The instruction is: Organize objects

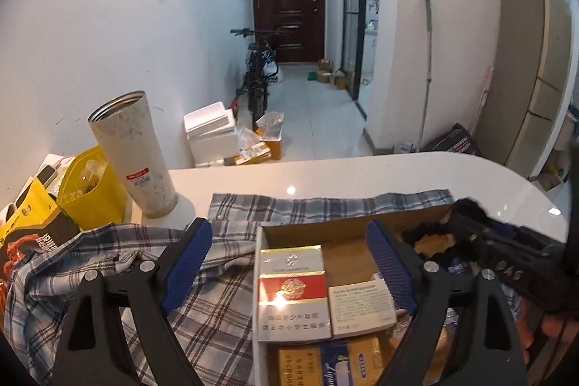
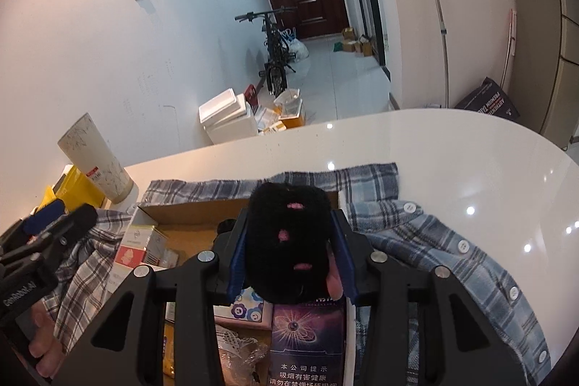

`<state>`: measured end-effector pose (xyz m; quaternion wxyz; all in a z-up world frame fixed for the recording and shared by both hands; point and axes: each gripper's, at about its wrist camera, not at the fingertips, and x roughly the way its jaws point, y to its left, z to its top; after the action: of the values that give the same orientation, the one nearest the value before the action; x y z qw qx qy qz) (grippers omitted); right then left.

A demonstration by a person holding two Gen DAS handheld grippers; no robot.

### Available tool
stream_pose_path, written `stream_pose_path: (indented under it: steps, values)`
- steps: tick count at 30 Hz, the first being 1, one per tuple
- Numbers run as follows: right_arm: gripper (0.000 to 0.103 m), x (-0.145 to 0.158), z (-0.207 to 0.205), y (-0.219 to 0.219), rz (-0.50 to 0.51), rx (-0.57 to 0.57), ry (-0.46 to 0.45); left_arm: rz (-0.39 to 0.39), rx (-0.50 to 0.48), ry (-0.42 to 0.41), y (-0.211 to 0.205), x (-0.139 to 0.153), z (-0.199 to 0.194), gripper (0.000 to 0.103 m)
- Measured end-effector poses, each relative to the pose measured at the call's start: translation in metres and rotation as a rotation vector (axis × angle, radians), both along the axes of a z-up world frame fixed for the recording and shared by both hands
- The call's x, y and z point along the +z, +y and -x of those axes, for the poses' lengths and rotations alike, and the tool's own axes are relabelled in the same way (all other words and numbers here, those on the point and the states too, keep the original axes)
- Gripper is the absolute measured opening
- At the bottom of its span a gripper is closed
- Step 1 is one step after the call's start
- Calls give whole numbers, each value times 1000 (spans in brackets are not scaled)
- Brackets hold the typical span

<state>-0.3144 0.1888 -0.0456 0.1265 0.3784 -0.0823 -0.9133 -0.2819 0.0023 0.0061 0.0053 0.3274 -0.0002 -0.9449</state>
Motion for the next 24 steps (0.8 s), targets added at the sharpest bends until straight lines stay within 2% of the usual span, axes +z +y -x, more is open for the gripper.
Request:
stream_pose_path:
  steps: [3, 6, 7, 8, 10, 13, 15, 16, 17, 20, 21, 24]
  values:
    - [45, -4, 0, 1, 0, -8, -12, -64, -43, -7, 0, 1, -1, 89]
    - [48, -5, 0, 5, 30, -7, -21, -72, -38, 0, 3, 1, -3, 89]
    - [52, -5, -1, 6, 36, -5, -22, -62, -42, 8, 5, 3, -4, 89]
    - [62, -5, 0, 5, 40, -10, -19, -49, -43, 20, 6, 5, -6, 89]
    - [69, 0, -3, 7, 52, -38, 0, -23, -37, 49, 6, 13, -11, 89]
    - [70, 22, -13, 16, 80, -62, 63, 29, -8, 131, 6, 34, -27, 89]
    - [76, 46, -24, 21, 88, -74, 134, 59, 7, 211, 6, 53, -43, 89]
    - [83, 59, -31, 23, 85, -77, 173, 55, 11, 246, 5, 62, -51, 89]
    - [91, 73, -38, 25, 75, -73, 217, 40, 19, 288, 3, 74, -62, 89]
    - [95, 113, -67, 25, 5, -74, 356, -17, 21, 365, -2, 98, -85, 94]
    - [96, 123, -75, 26, -8, -74, 384, -35, 18, 390, -5, 105, -92, 103]
    - [97, 147, -95, 28, -11, -71, 423, -75, 31, 486, -11, 126, -119, 103]
